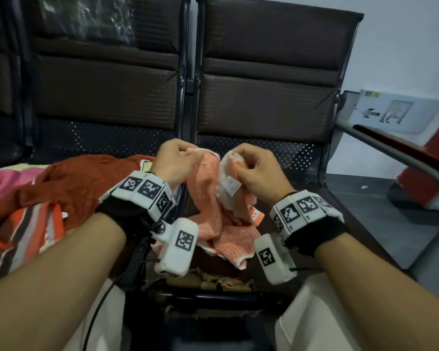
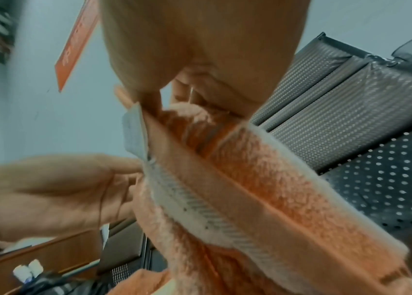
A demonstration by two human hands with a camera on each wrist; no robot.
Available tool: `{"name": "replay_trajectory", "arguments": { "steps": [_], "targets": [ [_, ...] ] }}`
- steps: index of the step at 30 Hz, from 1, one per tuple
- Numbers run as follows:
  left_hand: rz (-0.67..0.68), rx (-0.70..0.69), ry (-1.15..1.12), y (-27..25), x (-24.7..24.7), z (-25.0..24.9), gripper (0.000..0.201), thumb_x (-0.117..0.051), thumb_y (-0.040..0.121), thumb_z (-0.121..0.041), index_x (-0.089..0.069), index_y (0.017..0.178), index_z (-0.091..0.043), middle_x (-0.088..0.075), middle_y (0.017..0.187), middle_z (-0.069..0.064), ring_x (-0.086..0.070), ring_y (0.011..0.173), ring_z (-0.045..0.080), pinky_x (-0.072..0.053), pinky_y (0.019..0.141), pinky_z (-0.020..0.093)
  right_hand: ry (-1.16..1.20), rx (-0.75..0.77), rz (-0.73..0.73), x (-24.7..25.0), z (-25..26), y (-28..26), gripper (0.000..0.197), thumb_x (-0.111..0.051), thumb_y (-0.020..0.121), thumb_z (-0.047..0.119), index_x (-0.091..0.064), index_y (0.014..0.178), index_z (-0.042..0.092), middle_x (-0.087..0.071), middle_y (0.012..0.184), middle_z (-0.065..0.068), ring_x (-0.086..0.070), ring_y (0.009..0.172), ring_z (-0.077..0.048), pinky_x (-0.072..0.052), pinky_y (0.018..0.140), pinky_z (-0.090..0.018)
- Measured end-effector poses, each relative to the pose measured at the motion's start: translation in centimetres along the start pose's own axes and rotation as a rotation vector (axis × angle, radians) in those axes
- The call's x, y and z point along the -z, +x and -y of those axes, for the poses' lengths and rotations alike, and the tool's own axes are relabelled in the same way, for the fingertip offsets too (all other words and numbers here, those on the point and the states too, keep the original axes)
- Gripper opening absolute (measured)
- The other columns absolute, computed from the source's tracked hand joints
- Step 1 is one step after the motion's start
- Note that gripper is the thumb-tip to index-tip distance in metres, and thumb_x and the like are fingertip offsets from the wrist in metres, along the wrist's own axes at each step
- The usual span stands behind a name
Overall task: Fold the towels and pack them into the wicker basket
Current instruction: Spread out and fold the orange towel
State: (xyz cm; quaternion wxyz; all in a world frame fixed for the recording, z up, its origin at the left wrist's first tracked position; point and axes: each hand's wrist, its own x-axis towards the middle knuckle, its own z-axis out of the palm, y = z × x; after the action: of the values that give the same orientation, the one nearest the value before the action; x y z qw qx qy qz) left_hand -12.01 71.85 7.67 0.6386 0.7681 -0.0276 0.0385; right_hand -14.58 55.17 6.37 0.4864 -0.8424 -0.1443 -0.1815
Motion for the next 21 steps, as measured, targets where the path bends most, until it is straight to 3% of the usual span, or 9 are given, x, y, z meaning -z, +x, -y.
{"name": "replay_trajectory", "arguments": {
  "steps": [2,5,8,11,14,17,21],
  "targets": [
    [0.012,-0.023,0.055,-0.4,0.0,0.3,0.008,-0.067,0.085,-0.017,-0.063,0.087,-0.011,-0.07,0.095,0.016,-0.068,0.09,0.027,-0.056,0.084,0.044,-0.042,0.025,0.011,-0.2,-0.1,-0.2,0.008,-0.056,0.073,0.032,-0.064,0.073,0.032,-0.068,0.076,0.012,-0.063,0.078,-0.005,-0.052,0.076,-0.03],
    [0.032,-0.033,0.085,-1.3,-0.3,0.3,0.011,-0.063,0.089,-0.018,-0.062,0.095,-0.008,-0.069,0.096,0.017,-0.067,0.088,0.026,-0.055,0.078,0.04,-0.042,0.024,-0.026,-0.4,0.0,-0.4,0.012,-0.058,0.073,0.039,-0.063,0.064,0.034,-0.066,0.067,0.014,-0.062,0.07,-0.001,-0.052,0.069,-0.029],
    [0.096,-0.018,0.04,-2.1,-0.8,-0.2,0.019,-0.055,0.094,-0.017,-0.064,0.102,-0.002,-0.067,0.093,0.019,-0.064,0.084,0.029,-0.052,0.076,0.043,-0.12,0.031,-0.081,-0.5,-0.2,-0.6,0.024,-0.061,0.073,0.047,-0.058,0.054,0.032,-0.059,0.054,0.016,-0.055,0.056,0.003,-0.041,0.056,-0.017],
    [0.193,0.034,-0.054,-3.1,-1.3,-0.6,0.029,-0.046,0.099,-0.02,-0.065,0.106,0.001,-0.06,0.088,0.023,-0.056,0.081,0.03,-0.05,0.079,0.045,-0.221,-0.001,-0.085,-0.5,-0.4,-0.8,0.031,-0.067,0.074,0.052,-0.057,0.05,0.035,-0.055,0.049,0.017,-0.052,0.052,0.001,-0.033,0.049,-0.014],
    [0.24,0.048,-0.084,-3.7,-1.3,-0.8,0.038,-0.042,0.1,-0.025,-0.064,0.106,0.005,-0.057,0.087,0.02,-0.056,0.08,0.027,-0.051,0.072,0.035,-0.214,-0.026,-0.092,-0.5,-0.6,-0.9,0.034,-0.069,0.075,0.051,-0.056,0.049,0.032,-0.055,0.048,0.014,-0.052,0.051,0.0,-0.033,0.049,-0.014],
    [0.303,0.055,-0.145,-3.8,-1.0,-1.1,0.043,-0.045,0.098,-0.035,-0.065,0.108,0.002,-0.066,0.089,0.015,-0.065,0.08,0.021,-0.054,0.069,0.028,-0.155,-0.06,-0.096,-0.1,-0.6,-0.9,0.032,-0.069,0.077,0.046,-0.061,0.053,0.026,-0.06,0.051,0.009,-0.054,0.051,0.001,-0.036,0.048,-0.013],
    [0.38,-0.066,-0.075,-4.1,-0.7,-0.8,0.023,-0.057,0.092,-0.023,-0.07,0.106,-0.01,-0.073,0.097,0.008,-0.068,0.086,0.014,-0.056,0.074,0.024,-0.104,-0.094,-0.064,0.1,-0.5,-0.9,0.027,-0.071,0.075,0.039,-0.066,0.059,0.018,-0.063,0.056,0.004,-0.054,0.052,0.001,-0.041,0.049,-0.016]
  ]
}}
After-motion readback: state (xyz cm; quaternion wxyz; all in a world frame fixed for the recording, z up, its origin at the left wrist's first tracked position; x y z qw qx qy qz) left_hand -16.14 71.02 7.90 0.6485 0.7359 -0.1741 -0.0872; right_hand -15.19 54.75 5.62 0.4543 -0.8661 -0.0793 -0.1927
